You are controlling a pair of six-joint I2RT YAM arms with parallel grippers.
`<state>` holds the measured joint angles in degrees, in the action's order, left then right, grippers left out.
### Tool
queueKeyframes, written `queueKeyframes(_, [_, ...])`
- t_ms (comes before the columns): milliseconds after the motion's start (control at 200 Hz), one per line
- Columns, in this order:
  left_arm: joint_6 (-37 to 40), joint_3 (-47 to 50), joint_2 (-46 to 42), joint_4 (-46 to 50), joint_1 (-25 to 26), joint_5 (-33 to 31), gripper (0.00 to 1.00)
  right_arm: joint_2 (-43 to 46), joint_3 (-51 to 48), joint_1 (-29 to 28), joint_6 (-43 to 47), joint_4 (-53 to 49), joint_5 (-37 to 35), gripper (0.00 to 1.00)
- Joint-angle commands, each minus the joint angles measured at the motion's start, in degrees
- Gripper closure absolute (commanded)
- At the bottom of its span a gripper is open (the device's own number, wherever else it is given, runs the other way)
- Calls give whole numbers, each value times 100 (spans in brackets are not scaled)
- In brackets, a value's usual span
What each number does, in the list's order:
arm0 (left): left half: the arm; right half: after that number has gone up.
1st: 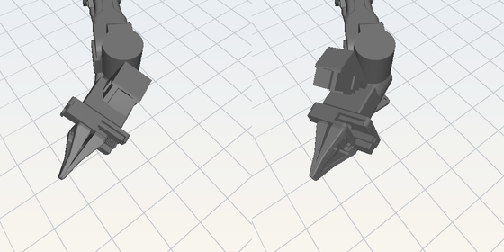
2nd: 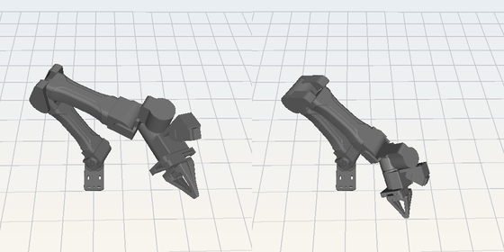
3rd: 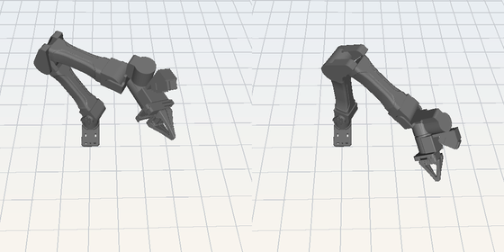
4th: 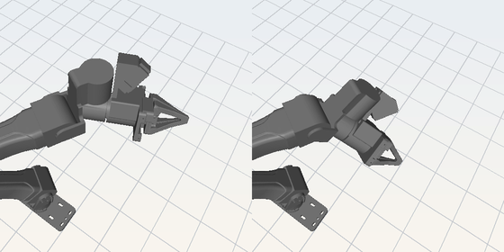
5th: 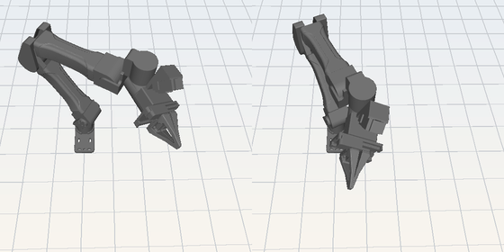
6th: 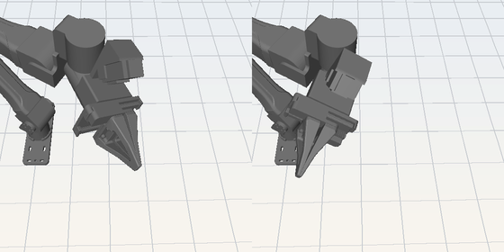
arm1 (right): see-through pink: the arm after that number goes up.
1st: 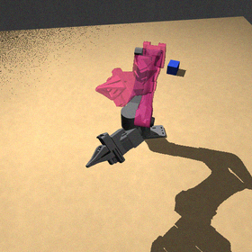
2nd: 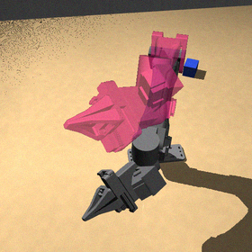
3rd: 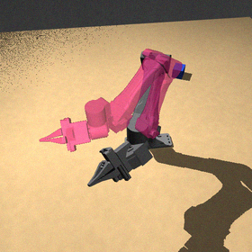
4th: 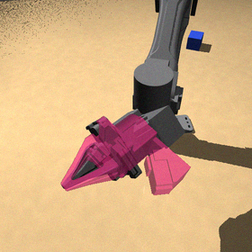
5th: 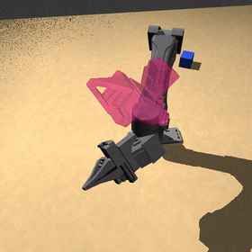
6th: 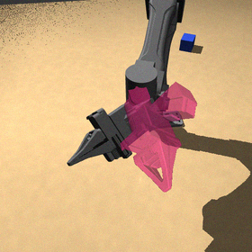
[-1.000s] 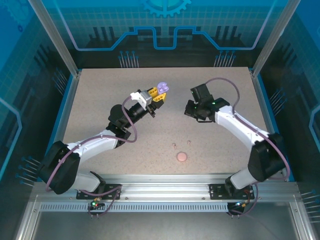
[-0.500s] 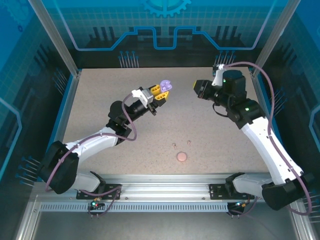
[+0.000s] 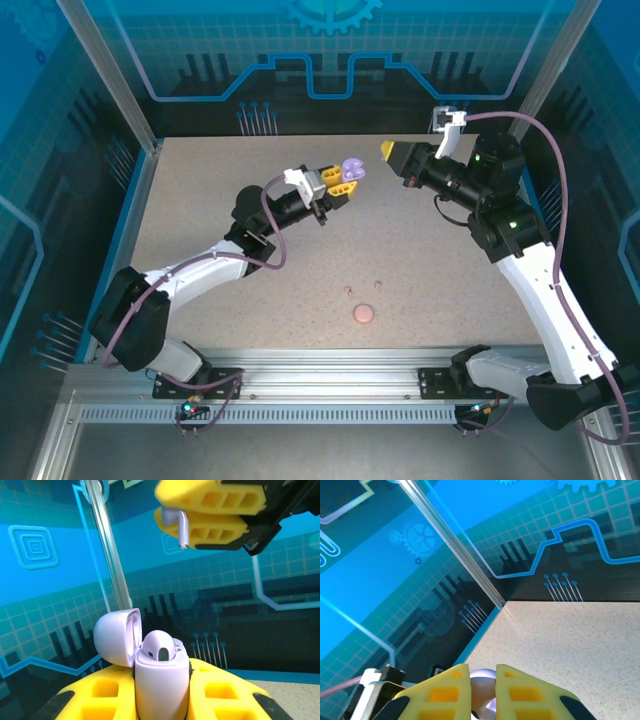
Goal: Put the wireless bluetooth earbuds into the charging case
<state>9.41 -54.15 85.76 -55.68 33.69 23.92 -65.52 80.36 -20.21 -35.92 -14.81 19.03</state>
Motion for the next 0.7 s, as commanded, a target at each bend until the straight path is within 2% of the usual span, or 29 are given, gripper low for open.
queueKeyframes(0, [115,-273,73,-20,44,203,100,-53,-72,-35,17,325,338,86])
queueKeyframes(695, [127,-245,39,-48,72,87,100,-351,-468,-449,-147,437,337,87])
